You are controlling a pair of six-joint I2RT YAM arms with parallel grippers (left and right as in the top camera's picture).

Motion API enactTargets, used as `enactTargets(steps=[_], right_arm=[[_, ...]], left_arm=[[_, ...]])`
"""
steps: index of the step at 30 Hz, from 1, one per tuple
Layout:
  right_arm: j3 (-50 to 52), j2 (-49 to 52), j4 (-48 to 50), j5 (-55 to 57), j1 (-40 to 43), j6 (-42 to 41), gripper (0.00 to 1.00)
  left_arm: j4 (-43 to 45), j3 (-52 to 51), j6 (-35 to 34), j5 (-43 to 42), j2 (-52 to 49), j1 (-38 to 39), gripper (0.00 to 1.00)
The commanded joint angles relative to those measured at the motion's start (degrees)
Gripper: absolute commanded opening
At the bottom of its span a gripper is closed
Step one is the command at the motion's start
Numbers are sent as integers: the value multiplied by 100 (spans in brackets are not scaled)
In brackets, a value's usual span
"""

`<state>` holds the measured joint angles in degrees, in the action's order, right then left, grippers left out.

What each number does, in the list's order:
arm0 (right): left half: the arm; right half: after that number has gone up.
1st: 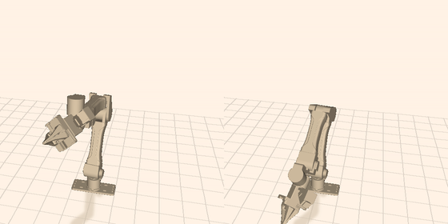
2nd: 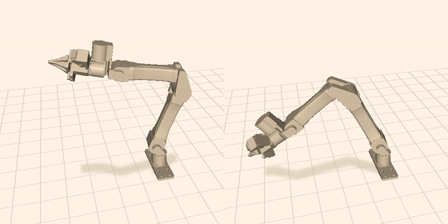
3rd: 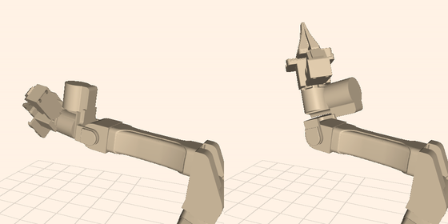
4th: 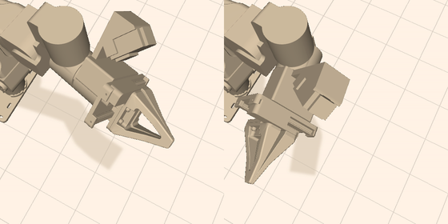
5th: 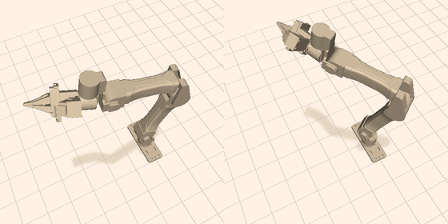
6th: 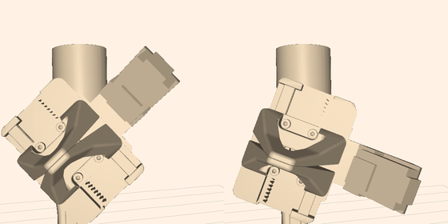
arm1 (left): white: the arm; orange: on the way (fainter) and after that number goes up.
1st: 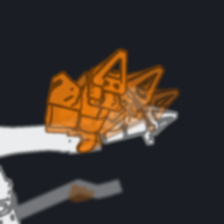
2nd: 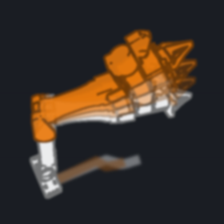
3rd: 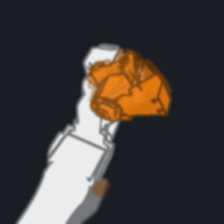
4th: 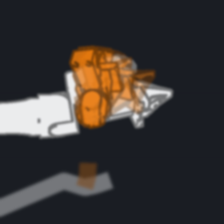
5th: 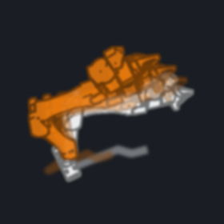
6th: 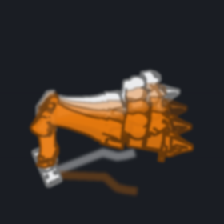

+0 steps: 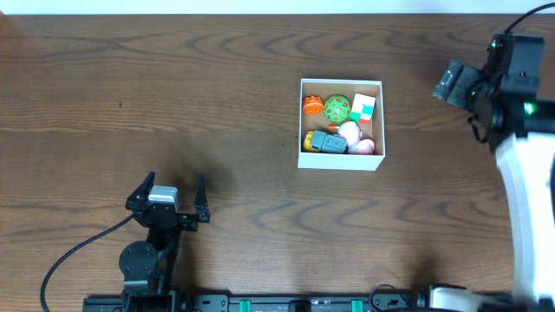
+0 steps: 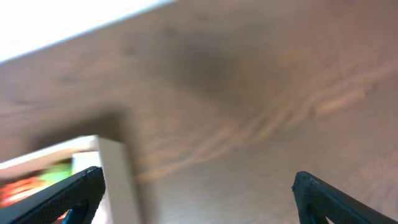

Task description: Pack container

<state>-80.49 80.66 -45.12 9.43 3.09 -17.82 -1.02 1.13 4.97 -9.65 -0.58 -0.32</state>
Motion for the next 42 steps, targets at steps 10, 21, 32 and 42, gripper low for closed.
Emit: enactTargets(steps=[10,21,32,42], right_arm=[[44,-2621,-9,15,-599,-101,99],[713,-4168,-7,17,-599,-101,99],[3001,-5532,-111,448,-601,-79,99],[4765,-6684,682,778,-601,98,99]], left_arm=[[-216,-90,101,-22,35,-11,98],[-216,-90,101,-22,35,-11,98],[-216,-90,101,-22,35,-11,98],[-216,-90,103,-22,35,-11,98]])
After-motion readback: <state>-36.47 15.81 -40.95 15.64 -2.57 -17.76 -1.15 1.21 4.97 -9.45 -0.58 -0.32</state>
